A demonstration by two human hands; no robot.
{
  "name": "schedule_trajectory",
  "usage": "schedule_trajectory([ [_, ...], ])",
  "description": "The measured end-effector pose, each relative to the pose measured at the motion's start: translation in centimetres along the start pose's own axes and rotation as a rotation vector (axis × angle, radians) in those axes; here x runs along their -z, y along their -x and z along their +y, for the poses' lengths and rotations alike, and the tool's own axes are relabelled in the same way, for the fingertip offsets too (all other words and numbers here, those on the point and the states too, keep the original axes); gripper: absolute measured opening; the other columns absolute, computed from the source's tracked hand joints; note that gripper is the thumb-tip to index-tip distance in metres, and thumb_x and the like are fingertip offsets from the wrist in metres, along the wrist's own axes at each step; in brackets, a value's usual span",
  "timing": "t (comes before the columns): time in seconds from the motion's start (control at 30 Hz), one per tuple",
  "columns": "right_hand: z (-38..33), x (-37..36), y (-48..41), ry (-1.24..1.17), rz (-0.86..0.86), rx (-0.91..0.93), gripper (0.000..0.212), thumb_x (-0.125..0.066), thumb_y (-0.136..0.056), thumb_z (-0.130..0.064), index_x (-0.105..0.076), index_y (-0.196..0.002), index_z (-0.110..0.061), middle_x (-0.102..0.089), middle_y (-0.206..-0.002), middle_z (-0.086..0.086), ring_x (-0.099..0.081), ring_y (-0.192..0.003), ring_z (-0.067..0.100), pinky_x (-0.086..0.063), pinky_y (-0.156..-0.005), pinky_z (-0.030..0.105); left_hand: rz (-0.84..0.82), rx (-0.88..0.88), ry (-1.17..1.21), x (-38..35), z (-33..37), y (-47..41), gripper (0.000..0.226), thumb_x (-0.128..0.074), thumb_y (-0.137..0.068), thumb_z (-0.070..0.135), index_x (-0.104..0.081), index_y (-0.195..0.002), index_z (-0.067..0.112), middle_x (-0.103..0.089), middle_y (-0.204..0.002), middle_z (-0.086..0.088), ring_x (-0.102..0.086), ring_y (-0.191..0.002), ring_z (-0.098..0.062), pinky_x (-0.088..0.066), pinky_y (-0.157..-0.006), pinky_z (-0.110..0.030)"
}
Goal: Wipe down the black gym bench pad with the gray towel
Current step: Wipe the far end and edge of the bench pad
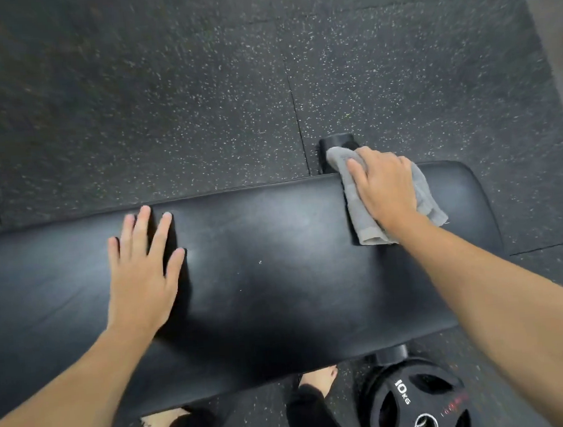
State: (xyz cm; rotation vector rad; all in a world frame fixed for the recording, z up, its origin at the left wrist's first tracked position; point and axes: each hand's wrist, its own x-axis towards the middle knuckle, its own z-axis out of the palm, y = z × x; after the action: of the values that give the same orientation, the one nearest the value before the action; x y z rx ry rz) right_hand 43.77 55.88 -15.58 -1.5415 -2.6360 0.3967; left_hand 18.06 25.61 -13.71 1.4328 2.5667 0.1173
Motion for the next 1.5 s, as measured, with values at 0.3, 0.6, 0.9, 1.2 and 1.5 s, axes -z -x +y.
schedule_trajectory([
  [0.3, -14.1, -3.1, 1.2, -0.004, -0.091, 0.142, 0.031, -0.036, -0.106, -0.035, -0.050, -0.085, -0.018, -0.066, -0.080, 0.012, -0.060, -0.078, 0.038, -0.033, -0.078, 0.044, 0.040, -0.018, 0.021, -1.8, -1.9, 0.5, 0.059, -0.034, -0.101, 0.030, -0.030, -0.158, 0.017, -0.020, -0.168, -0.010, -0.016, -0.155, -0.032, -0.014, -0.124, -0.057],
  [0.6, -22.9, -6.0, 1.8, -0.053, -0.193, 0.343, 0.036, -0.038, -0.107, -0.047, -0.054, -0.090, -0.020, -0.068, -0.093, 0.003, -0.062, -0.088, 0.030, -0.036, -0.076, 0.042, 0.106, -0.020, 0.086, -2.2, -1.7, 0.5, 0.058, -0.036, -0.097, 0.024, -0.037, -0.155, 0.014, -0.025, -0.166, -0.009, -0.020, -0.154, -0.031, -0.014, -0.124, -0.056],
  [0.9, -4.1, -0.4, 0.4, 0.033, -0.076, 0.002, 0.050, -0.029, -0.105, -0.046, -0.048, -0.073, -0.013, -0.061, -0.076, 0.013, -0.055, -0.075, 0.041, -0.045, -0.073, 0.048, 0.130, -0.030, 0.111, -2.2, -2.0, 0.6, 0.058, -0.040, -0.097, 0.023, -0.039, -0.154, 0.014, -0.027, -0.165, -0.010, -0.023, -0.153, -0.033, -0.015, -0.124, -0.055],
  [1.2, -17.7, -4.1, 4.5, -0.113, 0.011, 0.153, 0.040, -0.034, -0.108, -0.036, -0.067, -0.114, -0.014, -0.070, -0.115, 0.003, -0.061, -0.107, 0.031, -0.039, -0.099, 0.049, 0.161, -0.011, 0.388, -1.2, -2.9, 1.0, 0.047, -0.041, -0.099, 0.016, -0.050, -0.143, 0.004, -0.037, -0.159, -0.014, -0.029, -0.150, -0.030, -0.021, -0.122, -0.058],
  [1.5, -37.8, -10.3, 8.6, 0.010, -0.163, 0.208, 0.054, -0.026, -0.104, -0.045, -0.044, -0.151, -0.025, -0.046, -0.157, -0.005, -0.043, -0.144, 0.031, -0.014, -0.120, 0.065, 0.155, 0.053, 0.084, 5.5, -25.5, 3.6, 0.046, -0.048, -0.093, 0.018, -0.054, -0.135, -0.002, -0.045, -0.149, -0.022, -0.040, -0.141, -0.039, -0.025, -0.120, -0.057],
])
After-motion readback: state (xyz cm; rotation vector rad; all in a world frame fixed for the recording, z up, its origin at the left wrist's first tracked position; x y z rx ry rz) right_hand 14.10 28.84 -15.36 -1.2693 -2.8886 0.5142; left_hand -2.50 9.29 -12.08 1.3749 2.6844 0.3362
